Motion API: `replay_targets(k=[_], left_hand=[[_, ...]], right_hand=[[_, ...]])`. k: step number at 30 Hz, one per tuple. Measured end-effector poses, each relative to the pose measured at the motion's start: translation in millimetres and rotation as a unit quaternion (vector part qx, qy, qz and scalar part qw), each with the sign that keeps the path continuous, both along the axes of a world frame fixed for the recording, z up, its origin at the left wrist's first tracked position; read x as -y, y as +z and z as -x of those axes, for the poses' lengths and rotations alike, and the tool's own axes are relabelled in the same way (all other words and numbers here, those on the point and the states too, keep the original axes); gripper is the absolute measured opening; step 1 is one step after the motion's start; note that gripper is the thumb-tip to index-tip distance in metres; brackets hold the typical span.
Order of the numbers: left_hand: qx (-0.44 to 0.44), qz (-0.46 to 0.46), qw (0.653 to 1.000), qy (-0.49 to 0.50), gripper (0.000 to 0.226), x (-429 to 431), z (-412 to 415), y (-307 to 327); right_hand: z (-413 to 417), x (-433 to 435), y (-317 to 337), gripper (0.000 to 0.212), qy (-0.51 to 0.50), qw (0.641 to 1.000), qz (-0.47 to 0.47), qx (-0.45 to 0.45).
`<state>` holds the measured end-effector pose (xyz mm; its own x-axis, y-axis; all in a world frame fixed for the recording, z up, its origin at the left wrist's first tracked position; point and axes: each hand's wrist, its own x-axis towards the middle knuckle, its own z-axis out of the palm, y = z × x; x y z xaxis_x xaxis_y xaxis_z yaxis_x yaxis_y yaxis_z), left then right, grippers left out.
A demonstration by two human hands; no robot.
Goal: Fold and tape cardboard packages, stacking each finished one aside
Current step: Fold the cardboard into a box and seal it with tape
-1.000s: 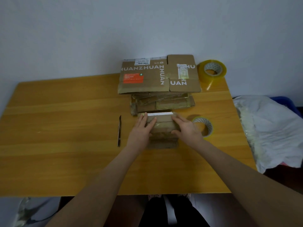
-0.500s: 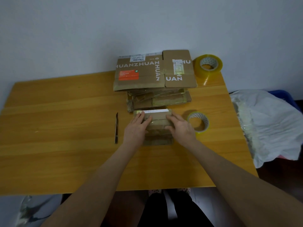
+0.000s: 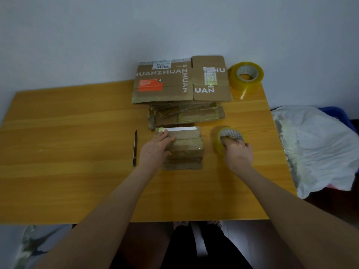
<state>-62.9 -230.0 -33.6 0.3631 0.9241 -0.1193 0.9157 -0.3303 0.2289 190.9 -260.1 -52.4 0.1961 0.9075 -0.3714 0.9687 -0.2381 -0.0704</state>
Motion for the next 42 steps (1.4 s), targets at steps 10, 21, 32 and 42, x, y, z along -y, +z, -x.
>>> replay_targets(k=[10,21,32,42], left_hand=[[-0.001,0.03,1.0,0.006,0.056,4.9,4.7,-0.9],[0.096,0.038,0.991,0.088,0.039,-3.8,4.5,4.5],[0.072,0.004,0.996,0.058,0.039,-7.6,7.6,-4.5],[0.091,0.006,0.991,0.094,0.032,-8.6,6.7,-2.5]], right_hand=[[12.2,-27.1,63.2,0.027,-0.082,0.905,-0.233,-0.345],[59.6,-9.8,57.5,0.023,0.225,0.946,-0.125,-0.198],[73.1,-16.4,59.1,0.022,0.106,0.935,-0.13,-0.312],[57.0,-27.8,73.3,0.007,-0.028,0.847,-0.017,-0.531]])
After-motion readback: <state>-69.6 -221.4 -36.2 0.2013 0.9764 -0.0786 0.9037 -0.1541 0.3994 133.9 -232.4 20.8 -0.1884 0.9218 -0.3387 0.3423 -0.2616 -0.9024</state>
